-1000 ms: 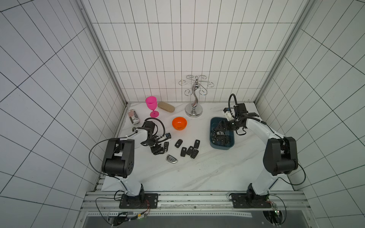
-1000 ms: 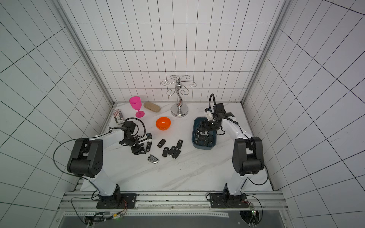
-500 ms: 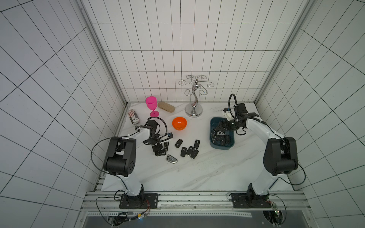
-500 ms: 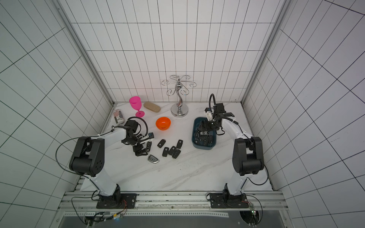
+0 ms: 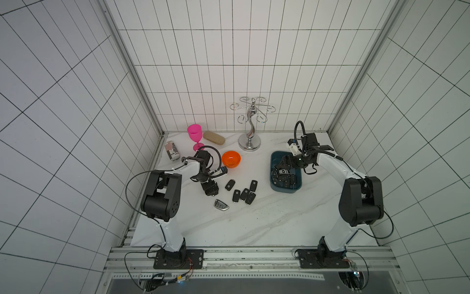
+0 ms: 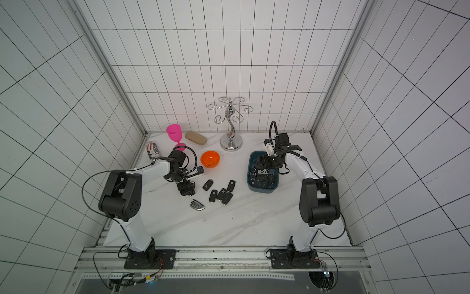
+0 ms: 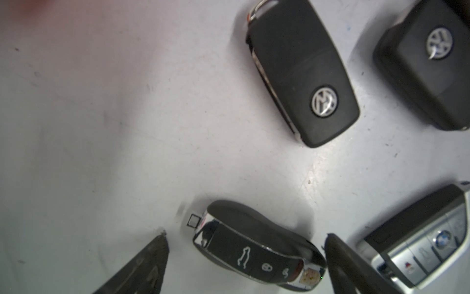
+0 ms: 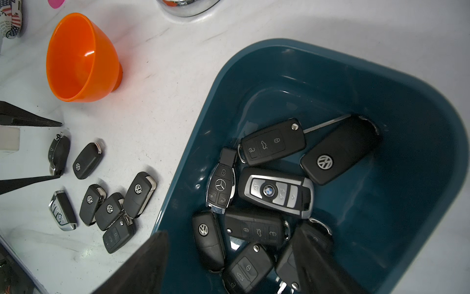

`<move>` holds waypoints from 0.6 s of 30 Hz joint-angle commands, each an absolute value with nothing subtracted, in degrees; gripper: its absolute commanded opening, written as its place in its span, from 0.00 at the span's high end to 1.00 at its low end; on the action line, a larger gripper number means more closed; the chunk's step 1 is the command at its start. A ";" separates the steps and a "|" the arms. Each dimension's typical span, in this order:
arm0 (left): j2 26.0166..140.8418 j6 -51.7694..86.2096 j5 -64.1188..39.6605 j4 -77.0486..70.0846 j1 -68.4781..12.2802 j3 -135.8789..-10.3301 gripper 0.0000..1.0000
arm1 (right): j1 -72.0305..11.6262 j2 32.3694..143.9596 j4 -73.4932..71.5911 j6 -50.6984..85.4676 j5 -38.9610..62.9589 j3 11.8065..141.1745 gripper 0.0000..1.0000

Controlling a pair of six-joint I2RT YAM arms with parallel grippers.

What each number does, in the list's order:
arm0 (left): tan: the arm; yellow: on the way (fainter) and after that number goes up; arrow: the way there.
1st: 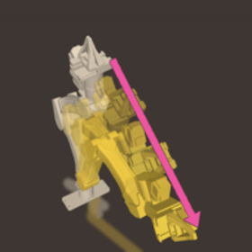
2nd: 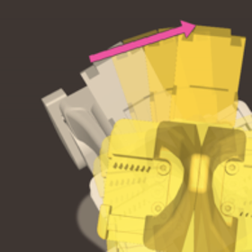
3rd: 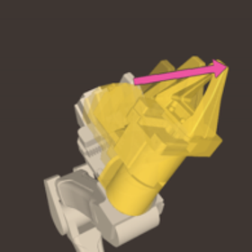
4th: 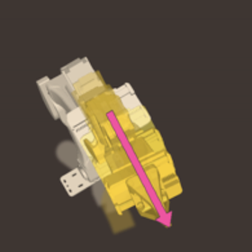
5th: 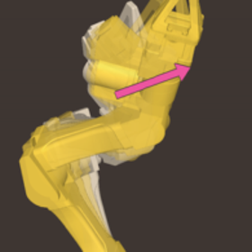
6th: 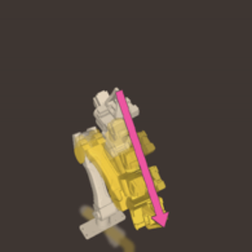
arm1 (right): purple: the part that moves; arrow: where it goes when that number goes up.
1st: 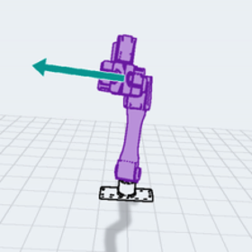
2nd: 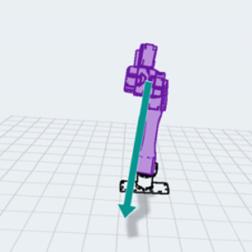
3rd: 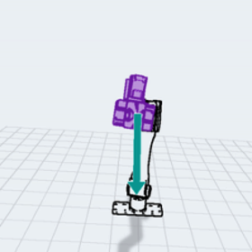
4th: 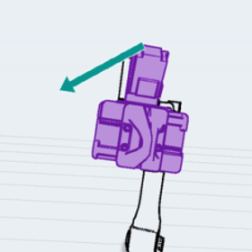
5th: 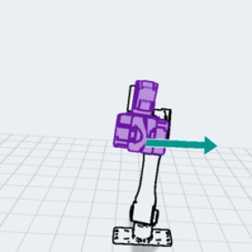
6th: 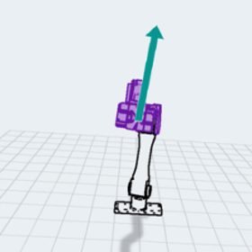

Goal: Place the car key into the storage box
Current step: Pick up the car key from the center of the board.

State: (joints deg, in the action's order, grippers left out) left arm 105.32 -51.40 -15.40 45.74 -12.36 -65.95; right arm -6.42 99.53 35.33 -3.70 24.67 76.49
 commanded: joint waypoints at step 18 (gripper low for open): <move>110.88 -39.03 -7.85 56.36 -14.02 -65.23 0.46 | -5.61 99.78 35.95 -3.82 26.46 75.85 0.20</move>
State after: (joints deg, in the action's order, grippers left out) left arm 107.63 -40.97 -7.51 50.17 -13.82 -69.47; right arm -6.26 99.53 35.31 -3.66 25.26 76.49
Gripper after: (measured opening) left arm 0.547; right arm 0.804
